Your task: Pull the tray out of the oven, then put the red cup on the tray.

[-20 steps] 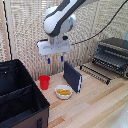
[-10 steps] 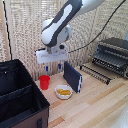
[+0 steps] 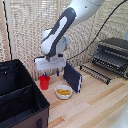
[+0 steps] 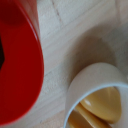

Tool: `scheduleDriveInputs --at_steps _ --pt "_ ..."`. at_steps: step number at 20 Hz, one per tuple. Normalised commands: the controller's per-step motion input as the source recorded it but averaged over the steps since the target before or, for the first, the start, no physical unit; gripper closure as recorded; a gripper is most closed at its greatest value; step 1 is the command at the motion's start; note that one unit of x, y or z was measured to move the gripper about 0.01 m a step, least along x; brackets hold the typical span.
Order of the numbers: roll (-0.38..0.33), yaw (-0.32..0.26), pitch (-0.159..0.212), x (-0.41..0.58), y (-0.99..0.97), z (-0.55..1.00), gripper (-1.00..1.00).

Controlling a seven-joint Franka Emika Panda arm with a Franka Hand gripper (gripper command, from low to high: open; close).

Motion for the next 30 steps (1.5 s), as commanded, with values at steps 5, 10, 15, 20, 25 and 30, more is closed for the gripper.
scheduleDriveInputs --at_steps 5,10,15,20,25,30 --pt "0.000 0.044 0.000 0.000 0.00 -0.11 -1.00" --pt "0.001 0.004 0.000 -0.012 0.00 0.00 1.00" --pt "-0.009 0.045 0.002 -0.005 0.01 0.00 1.00" --pt "-0.005 0.010 -0.066 0.007 0.00 0.00 1.00" --pt "0.000 -0.030 -0.040 0.042 0.00 0.00 1.00" --pt "-0.004 -0.063 0.034 0.039 0.02 0.00 1.00"
